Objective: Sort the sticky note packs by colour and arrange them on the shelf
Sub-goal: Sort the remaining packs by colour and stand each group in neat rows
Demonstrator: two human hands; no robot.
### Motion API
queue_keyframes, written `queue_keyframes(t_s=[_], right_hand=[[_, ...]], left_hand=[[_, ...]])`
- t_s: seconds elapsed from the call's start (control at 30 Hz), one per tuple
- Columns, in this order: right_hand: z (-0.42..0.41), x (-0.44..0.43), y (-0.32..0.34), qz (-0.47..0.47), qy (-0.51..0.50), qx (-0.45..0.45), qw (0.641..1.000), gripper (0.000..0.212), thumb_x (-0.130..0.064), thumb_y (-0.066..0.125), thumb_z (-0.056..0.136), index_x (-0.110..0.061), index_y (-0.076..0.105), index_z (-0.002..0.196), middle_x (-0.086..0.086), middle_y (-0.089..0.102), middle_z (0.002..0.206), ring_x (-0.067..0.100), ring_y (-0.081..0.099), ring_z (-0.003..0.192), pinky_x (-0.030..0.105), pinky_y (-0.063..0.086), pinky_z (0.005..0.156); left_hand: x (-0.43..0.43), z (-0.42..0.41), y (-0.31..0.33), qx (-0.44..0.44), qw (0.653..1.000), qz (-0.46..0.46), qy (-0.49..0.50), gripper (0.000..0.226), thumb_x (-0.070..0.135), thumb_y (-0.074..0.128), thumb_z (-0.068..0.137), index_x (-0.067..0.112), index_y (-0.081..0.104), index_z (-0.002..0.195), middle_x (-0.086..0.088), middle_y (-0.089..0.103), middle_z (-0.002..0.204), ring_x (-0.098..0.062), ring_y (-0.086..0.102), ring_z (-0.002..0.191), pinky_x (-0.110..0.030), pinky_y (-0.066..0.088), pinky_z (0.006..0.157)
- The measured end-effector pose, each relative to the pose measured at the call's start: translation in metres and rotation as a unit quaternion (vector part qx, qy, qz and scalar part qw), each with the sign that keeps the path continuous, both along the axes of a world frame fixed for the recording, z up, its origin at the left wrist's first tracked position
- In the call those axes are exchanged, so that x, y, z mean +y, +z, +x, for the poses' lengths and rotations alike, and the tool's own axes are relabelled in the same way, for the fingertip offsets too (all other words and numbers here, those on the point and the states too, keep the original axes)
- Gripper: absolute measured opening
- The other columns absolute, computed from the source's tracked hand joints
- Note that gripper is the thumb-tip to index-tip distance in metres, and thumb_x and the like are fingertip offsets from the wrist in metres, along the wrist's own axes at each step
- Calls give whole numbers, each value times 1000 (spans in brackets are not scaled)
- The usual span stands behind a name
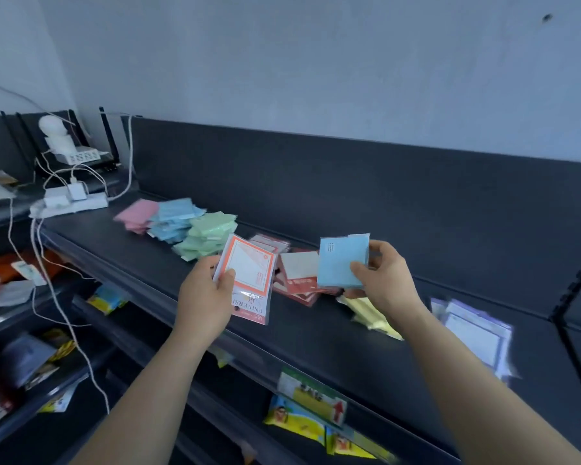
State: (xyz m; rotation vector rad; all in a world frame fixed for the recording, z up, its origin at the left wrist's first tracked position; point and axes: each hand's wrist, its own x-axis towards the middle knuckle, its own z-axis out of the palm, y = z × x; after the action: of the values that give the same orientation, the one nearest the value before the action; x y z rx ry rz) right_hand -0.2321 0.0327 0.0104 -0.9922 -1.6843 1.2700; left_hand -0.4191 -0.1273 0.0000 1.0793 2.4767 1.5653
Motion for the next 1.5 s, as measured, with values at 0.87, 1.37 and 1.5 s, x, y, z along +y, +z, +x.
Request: queue_keyframes(t_s=[0.87, 1.37, 1.5], right_hand=[[-276, 20, 23, 0, 74, -9, 997, 7, -8, 60, 92, -13, 64, 91, 2, 69, 93, 18, 68, 72, 31, 58, 67], [-419, 33, 21, 76, 6, -164, 983, 18, -17, 68, 81, -6, 69, 95, 12, 69, 86, 18, 58, 67, 37, 54, 66], [-416, 30, 16, 152, 19, -248, 957, 12, -23, 68, 81, -17, 72, 91, -2, 71, 88, 15, 65, 80, 35, 56, 75]], left_hand=[[-10, -234, 6, -23, 993, 46, 102, 13, 19, 48, 99, 20, 49, 112, 4, 57, 107, -16, 58, 91, -21, 41, 59], [-15, -356, 11, -24, 998, 36, 53, 25, 24, 52, 98, 16, 48, 122, 7, 57, 101, -1, 56, 78, -16, 39, 58], [-11, -361, 8, -24, 999, 36, 17, 24, 26, 53, 98, 18, 50, 121, 15, 56, 93, 1, 59, 79, -14, 39, 56]])
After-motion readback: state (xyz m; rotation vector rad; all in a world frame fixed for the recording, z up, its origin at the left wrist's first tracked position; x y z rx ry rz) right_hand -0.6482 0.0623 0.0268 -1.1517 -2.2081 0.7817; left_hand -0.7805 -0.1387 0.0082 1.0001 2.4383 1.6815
